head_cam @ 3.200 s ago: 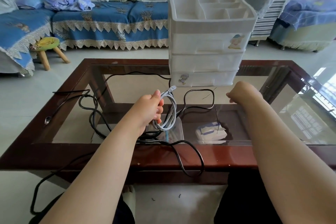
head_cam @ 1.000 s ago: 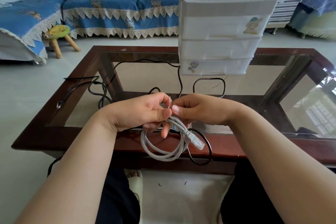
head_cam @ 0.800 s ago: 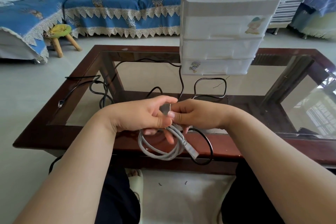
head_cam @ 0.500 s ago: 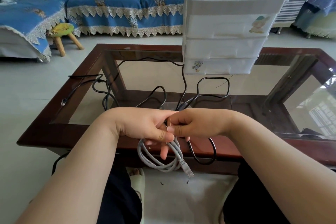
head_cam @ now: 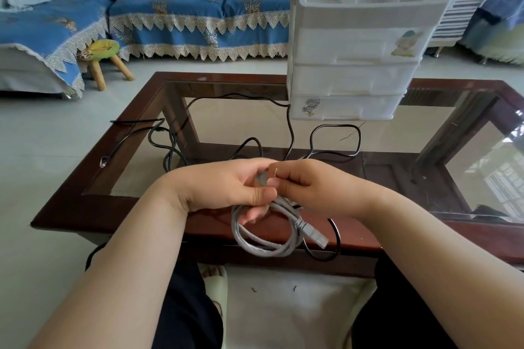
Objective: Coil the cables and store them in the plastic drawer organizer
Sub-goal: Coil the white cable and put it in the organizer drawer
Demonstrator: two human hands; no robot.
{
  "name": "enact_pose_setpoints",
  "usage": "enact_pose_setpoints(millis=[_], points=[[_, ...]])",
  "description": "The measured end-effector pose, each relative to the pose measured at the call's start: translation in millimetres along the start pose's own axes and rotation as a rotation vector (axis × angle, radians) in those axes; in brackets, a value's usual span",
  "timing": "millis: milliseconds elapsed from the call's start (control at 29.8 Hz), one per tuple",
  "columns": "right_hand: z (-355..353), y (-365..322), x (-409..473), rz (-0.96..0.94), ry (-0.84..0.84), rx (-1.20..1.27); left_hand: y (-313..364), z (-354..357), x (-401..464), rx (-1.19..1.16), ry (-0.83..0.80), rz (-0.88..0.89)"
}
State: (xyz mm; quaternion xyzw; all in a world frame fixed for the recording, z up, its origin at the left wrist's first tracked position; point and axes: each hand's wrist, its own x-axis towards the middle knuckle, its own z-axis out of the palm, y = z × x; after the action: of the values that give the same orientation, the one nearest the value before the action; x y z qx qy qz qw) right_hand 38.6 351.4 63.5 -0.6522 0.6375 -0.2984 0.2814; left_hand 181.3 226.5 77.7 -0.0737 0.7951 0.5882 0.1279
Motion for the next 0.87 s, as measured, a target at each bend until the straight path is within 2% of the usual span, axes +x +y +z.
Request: enact_pose_setpoints(millis=[168,335,436,671,805,872], points=[[4.1,5.5,3.6,-0.203,0.220,-0.499,5.0,5.8,5.7,0.214,0.220,-0.088],[4.0,6.5,10.3,-0.203,0.300,-0.635,13.4,14.3,6.4,0.493,0.460,-0.166],[2.7,8.8,17.8,-0.019,0.304,-0.521,17.5,19.5,11.8,0.713,0.606,-0.179],[3.5,5.6,28.4,0.320,0.266,-0.106,13.8,27.3,24.7,1.156,0.801,-0.225],[3.8,7.9,32.4,0.456,0.296,0.104,14.4,32.5,23.4,1.322,0.860,-0.172],[3.3,10.4,32.0,0.485,0.291,0.122,16.5,34.5,24.1,1.371,0.843,-0.146]])
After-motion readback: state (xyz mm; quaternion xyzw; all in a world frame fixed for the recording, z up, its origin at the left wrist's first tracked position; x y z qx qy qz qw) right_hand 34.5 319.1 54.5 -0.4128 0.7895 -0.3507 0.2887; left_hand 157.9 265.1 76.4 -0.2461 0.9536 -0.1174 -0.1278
